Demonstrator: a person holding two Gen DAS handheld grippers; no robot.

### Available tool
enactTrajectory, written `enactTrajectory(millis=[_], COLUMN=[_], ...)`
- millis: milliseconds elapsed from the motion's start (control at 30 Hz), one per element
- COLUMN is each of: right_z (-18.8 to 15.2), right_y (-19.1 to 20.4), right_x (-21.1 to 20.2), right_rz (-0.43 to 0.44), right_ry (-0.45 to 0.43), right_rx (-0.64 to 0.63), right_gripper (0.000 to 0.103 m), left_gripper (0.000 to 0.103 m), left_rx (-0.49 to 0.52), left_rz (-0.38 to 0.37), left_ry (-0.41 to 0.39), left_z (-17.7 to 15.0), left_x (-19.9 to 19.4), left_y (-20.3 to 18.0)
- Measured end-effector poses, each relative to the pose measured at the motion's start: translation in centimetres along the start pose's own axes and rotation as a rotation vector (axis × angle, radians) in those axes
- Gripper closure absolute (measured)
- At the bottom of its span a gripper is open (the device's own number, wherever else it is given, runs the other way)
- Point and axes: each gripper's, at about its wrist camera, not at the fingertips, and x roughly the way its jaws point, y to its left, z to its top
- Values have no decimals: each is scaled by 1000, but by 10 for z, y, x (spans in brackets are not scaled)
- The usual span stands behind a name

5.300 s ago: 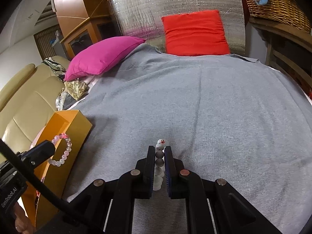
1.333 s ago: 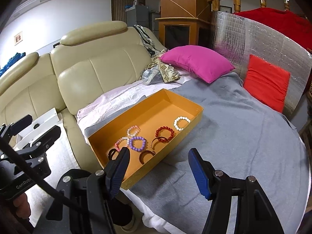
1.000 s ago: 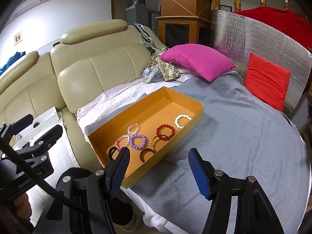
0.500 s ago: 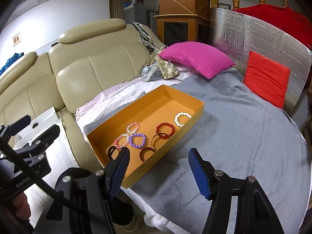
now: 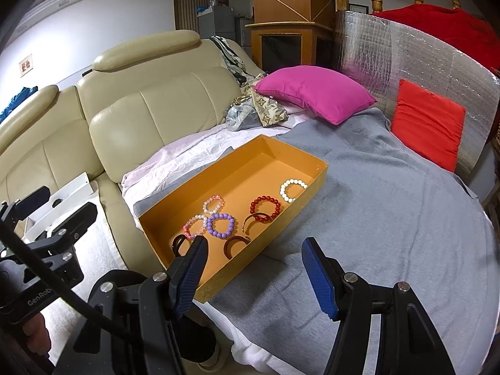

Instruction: Organize jewelry

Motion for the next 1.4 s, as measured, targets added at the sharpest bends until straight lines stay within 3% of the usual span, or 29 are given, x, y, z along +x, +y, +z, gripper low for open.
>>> enactTrajectory(millis=[1000,1400], right_z=[11,1], right_y=[4,-2], right_x=[30,13], right_rz=[-6,-13], right_ry=[34,9], right_rx=[-6,16], right_gripper=[37,37], left_gripper=[15,15], left_rx=[-14,6], left_rz=[1,-12], left_ry=[28,4], left_z=[6,4], left_x=[22,8], left_y=[8,3])
